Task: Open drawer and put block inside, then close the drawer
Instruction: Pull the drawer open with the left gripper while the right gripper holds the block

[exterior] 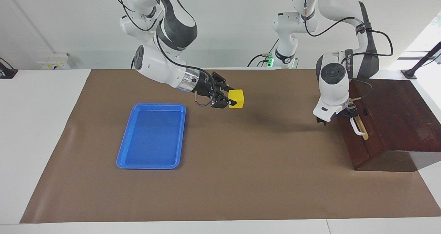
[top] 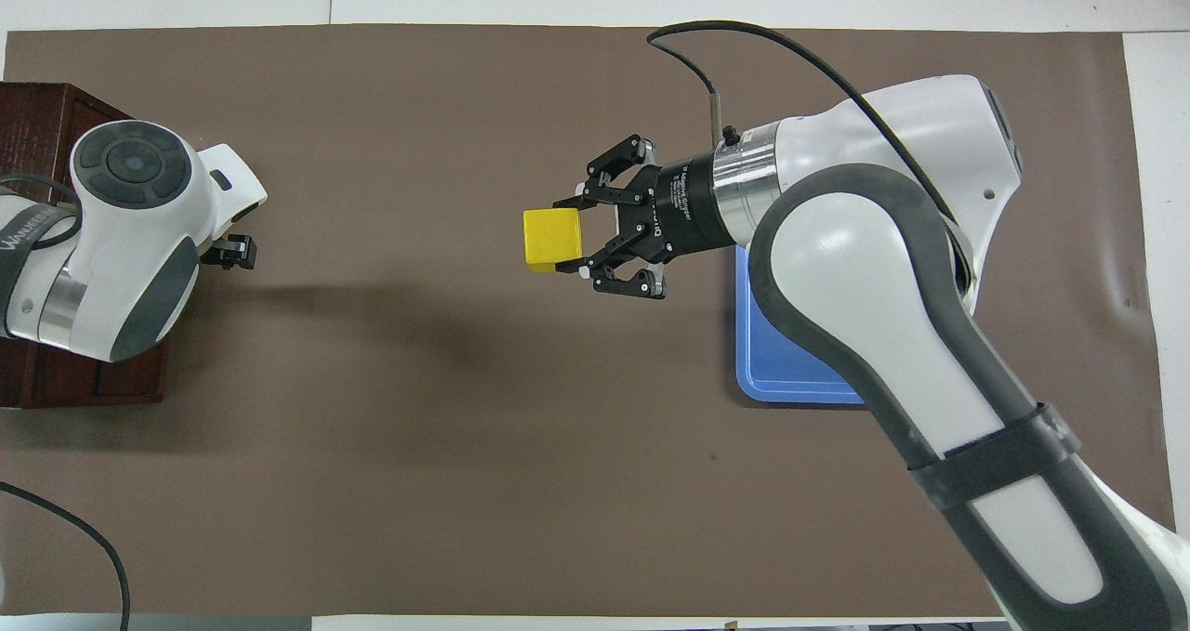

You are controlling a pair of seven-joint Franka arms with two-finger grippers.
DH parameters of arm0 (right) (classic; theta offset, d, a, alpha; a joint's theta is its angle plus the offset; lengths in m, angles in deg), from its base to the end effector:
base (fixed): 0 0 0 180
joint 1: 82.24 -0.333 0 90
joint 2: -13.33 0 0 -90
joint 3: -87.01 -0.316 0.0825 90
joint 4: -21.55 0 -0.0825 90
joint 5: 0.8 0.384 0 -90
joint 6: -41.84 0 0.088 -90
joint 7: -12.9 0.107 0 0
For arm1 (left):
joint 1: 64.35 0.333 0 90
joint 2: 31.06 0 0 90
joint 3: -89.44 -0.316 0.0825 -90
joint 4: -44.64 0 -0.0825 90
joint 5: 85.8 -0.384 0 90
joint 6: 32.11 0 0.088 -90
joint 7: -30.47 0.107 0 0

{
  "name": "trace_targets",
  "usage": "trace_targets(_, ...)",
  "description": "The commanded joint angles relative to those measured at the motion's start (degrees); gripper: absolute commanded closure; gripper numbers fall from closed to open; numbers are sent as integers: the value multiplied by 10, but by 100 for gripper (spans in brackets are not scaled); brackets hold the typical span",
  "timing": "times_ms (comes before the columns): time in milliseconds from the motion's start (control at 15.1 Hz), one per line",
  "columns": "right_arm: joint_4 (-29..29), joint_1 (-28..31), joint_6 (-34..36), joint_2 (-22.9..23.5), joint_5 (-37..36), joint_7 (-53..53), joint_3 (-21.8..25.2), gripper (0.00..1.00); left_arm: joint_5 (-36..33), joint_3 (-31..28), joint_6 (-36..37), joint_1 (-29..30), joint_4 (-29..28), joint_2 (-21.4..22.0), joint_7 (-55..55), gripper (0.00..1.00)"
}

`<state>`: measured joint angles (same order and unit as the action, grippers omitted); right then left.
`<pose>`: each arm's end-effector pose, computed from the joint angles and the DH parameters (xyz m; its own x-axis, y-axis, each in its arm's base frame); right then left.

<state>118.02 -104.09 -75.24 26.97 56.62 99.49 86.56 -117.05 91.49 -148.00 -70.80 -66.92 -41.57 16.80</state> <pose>0.5864 0.2903 0.4946 -0.0050 -0.6060 -0.7954 -0.9991 -0.0303 0.0294 0.5864 -0.0566 0.3858 0.9849 -0.1652 -0.0526 -0.1708 -0.8716 -0.4595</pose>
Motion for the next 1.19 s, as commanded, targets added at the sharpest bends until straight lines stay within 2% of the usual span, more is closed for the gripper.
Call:
trace_targets(0, 19, 10, 0, -17, 17, 2, -3, 100, -34, -1, 1, 0, -2, 3, -10, 0)
trace_targets(265, 19, 16, 3, -17, 16, 2, -3, 100, -58, -1, -2, 8, 8, 1, -12, 0)
trace_targets(728, 19, 23, 13, -17, 17, 2, -3, 100, -60, 0, -39, 35, -1, -5, -9, 0)
trace_targets(1125, 19, 23, 13, -17, 17, 1, -2, 100, -58, 2, -40, 30, -6, -5, -13, 0)
